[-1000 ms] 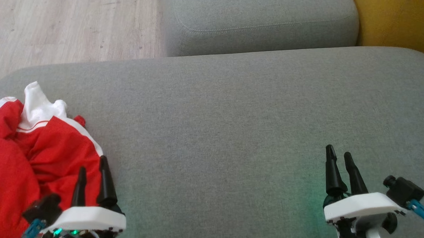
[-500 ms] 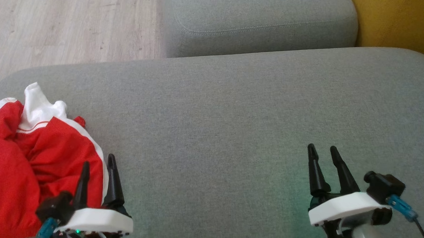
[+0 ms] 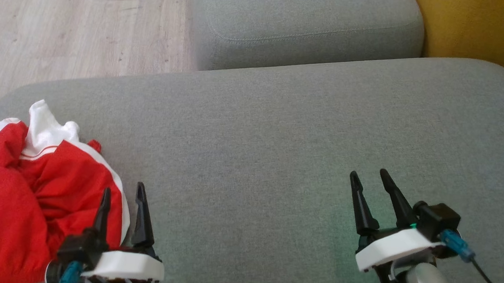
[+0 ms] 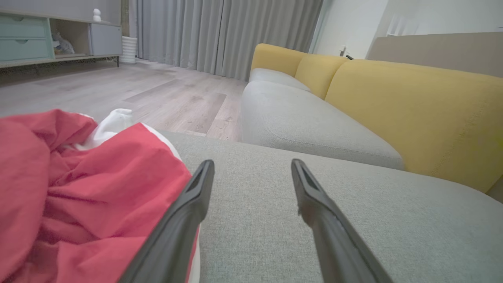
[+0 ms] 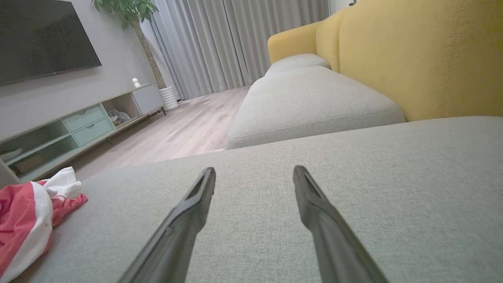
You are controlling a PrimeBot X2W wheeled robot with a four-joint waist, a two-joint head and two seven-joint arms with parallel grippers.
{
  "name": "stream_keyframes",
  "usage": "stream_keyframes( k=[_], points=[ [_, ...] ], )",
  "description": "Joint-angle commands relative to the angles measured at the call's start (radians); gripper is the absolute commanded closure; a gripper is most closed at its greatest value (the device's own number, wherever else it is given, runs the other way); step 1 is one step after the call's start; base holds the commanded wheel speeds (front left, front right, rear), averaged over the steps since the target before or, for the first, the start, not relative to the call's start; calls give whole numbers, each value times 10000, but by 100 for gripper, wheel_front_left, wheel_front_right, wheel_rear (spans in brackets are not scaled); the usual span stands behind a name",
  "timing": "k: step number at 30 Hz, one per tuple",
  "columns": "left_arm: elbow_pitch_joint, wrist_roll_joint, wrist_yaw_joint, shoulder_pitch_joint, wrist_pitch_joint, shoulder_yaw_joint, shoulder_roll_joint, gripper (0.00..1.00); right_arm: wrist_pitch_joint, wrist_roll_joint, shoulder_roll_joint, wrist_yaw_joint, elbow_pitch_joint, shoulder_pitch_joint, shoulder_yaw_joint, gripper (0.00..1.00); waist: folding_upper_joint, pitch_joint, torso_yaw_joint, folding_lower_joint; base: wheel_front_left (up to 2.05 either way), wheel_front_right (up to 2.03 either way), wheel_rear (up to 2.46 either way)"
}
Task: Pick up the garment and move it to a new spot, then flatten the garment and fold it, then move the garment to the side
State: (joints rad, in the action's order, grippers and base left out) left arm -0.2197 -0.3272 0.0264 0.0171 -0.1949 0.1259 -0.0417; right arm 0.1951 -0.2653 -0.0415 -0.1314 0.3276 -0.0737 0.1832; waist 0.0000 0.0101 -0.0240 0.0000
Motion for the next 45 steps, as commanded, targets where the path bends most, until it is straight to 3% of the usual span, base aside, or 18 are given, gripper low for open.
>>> stream_keyframes(
  k=[1,18,39,45],
  points=[
    [288,318,18,-465,-159,-211,-76,0,160,312,-73,6,-267,-533,243,0,0,1,-15,0,0,0,0],
    [185,2279,153,-436,-669,-179,-85,0,667,2186,-87,7,-10,-614,-65,0,0,-21,-246,0,0,0,0],
    [52,2357,143,-506,-669,-271,-85,0,667,2139,-87,7,-29,-548,-255,0,0,-121,-186,0,0,0,0],
    [8,2392,285,-569,-669,-348,-85,0,667,2178,-87,7,-18,-504,-287,0,0,-110,188,0,0,0,0]
  ],
)
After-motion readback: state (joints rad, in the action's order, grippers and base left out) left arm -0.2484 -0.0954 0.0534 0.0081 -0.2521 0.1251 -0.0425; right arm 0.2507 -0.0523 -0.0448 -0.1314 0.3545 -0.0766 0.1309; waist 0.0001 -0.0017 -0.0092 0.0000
